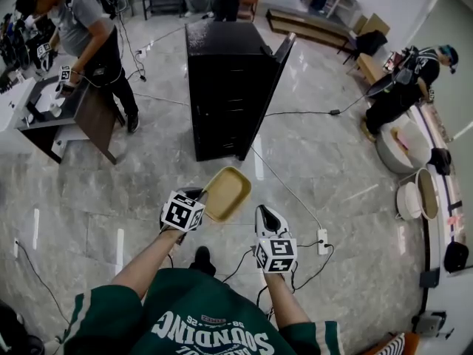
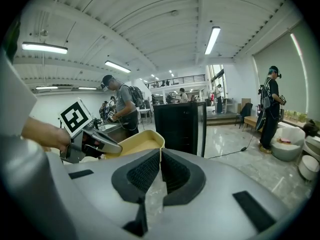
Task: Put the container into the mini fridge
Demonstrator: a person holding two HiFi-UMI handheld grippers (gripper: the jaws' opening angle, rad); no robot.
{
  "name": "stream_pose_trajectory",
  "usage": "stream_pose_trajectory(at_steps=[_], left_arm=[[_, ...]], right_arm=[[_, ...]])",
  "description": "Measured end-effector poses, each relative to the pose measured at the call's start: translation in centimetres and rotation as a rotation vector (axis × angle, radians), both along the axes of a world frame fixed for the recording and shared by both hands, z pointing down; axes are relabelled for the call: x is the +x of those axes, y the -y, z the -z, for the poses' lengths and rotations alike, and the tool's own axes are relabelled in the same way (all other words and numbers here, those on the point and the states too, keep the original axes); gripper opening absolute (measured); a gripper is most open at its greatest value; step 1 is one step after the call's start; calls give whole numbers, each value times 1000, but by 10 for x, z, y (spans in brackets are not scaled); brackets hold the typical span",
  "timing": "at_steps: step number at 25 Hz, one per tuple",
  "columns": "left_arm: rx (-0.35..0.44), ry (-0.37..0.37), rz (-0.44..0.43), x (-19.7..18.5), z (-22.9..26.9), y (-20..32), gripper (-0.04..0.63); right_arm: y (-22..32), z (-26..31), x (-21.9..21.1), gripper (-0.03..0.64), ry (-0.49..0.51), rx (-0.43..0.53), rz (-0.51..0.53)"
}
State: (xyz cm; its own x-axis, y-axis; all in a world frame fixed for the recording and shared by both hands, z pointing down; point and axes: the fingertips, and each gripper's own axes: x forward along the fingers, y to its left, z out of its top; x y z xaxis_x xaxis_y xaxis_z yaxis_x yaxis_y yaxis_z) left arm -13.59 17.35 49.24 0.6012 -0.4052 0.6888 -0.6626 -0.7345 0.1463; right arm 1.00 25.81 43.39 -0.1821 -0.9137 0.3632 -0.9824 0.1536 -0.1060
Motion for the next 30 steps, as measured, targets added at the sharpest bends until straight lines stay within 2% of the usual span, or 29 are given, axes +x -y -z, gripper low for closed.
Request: stream_pose_trajectory(at_steps=[20,30], left_arm=[[-14,-10,-44,-16,-10,67,25],[-18,-19,-54,-5,-14,92,25]], right_arm=[[56,-14,-22,35,1,-30,-53],[80,-11,-13,35,-10,-17,-57]])
